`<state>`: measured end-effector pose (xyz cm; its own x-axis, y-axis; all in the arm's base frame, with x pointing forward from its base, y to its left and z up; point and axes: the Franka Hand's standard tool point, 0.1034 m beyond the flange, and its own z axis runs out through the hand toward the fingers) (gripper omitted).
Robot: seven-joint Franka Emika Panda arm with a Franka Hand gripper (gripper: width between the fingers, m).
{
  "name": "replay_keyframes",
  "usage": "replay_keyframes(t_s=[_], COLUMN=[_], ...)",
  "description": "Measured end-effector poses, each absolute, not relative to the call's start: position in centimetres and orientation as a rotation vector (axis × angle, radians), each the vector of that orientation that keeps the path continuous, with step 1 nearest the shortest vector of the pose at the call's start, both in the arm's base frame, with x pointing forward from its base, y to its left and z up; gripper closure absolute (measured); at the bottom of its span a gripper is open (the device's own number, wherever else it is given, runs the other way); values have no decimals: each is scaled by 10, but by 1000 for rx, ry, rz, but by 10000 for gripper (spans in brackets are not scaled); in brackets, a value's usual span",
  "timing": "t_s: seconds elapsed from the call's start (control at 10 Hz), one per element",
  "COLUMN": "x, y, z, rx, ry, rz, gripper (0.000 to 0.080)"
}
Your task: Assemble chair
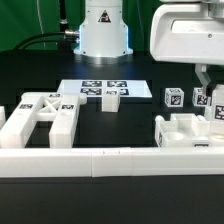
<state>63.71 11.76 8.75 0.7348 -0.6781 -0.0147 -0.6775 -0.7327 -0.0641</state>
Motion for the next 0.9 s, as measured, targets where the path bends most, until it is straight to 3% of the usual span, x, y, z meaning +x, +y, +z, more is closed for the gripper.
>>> replay_keyframes(t_s=[0.5,0.6,0.7,0.8,0.9], x=[637,637,637,637,636], y=[121,122,122,122,122], z=[88,88,88,89,88], rx=[-2666,-2665,-2714,-2750,-2794], ry=[1542,1542,1456,1385,1299], rz=[1,3,0,-2,-5], gripper=[507,308,308,187,158])
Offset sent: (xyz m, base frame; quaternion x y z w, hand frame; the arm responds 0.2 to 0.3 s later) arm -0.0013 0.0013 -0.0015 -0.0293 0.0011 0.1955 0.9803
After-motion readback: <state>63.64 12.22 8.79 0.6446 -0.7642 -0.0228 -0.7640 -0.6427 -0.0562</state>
